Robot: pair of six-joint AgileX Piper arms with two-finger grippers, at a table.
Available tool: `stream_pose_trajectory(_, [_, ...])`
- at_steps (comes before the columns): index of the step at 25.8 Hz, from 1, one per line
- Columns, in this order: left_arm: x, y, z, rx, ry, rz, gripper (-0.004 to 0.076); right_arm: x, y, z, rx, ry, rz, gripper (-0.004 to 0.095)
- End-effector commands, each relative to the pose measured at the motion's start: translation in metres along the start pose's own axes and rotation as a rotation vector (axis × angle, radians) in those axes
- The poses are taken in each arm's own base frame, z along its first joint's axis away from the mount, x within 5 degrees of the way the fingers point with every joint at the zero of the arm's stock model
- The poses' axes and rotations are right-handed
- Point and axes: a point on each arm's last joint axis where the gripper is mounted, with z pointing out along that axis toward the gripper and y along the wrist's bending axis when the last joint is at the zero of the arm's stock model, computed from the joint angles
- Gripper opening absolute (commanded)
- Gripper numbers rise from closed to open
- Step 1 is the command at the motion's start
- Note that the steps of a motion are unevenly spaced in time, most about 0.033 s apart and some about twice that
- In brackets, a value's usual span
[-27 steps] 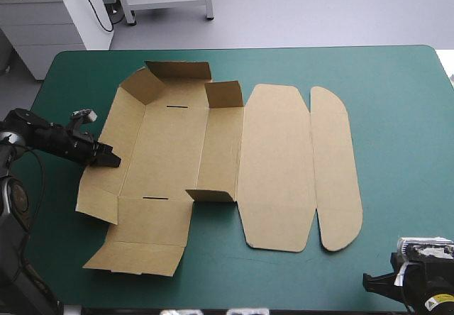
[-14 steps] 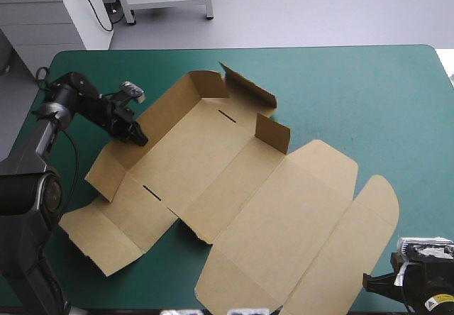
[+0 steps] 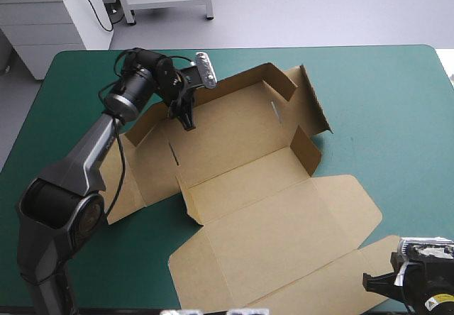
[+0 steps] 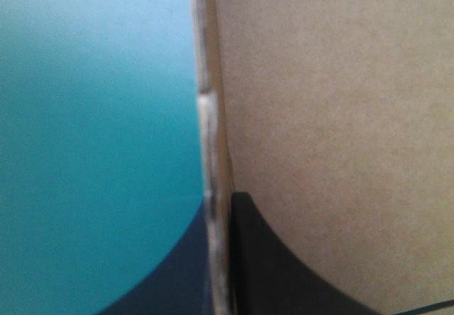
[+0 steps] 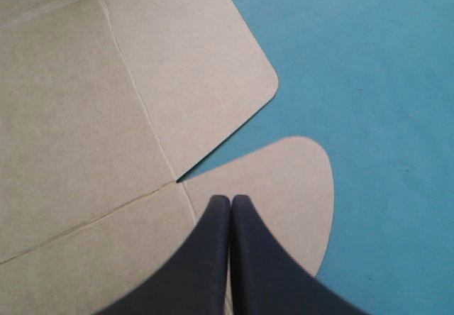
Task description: Fold the box
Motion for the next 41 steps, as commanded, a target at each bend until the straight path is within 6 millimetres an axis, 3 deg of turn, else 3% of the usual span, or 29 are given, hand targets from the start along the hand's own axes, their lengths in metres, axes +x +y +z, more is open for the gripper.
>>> stream_pose_trajectory(1, [-0.033, -0.008, -0.043, -0.188, -0.050, 0.103, -0.0008, -0.011, 0.000, -0.004, 0.006, -0.076, -0.008, -0.0020])
stream_pose_trajectory(5, [-0.060, -0.032, -0.048, -0.258, -0.017, 0.204, -0.0008, -0.014, -0.001, -0.004, 0.011, -0.107, -0.008, -0.0020])
stream_pose_trajectory(9, [-0.094, -0.058, -0.059, -0.356, -0.090, 0.290, -0.0008, -0.014, -0.001, -0.004, 0.012, -0.112, -0.008, -0.0020])
stream_pose_trajectory(19, [-0.136, -0.099, -0.076, -0.471, -0.240, 0.276, -0.0009, -0.014, -0.001, -0.004, 0.011, -0.110, -0.008, -0.0020])
stream_pose_trajectory(25, [-0.143, -0.116, -0.054, -0.600, -0.273, 0.299, -0.0009, -0.014, -0.001, -0.004, 0.011, -0.110, -0.008, -0.0020])
stream_pose_trajectory(32, [-0.144, -0.154, -0.031, -0.787, -0.278, 0.395, -0.0009, -0.013, -0.001, -0.004, 0.010, -0.101, -0.008, -0.0018])
stream_pose_trajectory(41, [-0.138, -0.178, -0.016, -0.818, -0.274, 0.413, -0.0008, -0.019, -0.001, -0.004, 0.011, -0.105, -0.001, -0.0018])
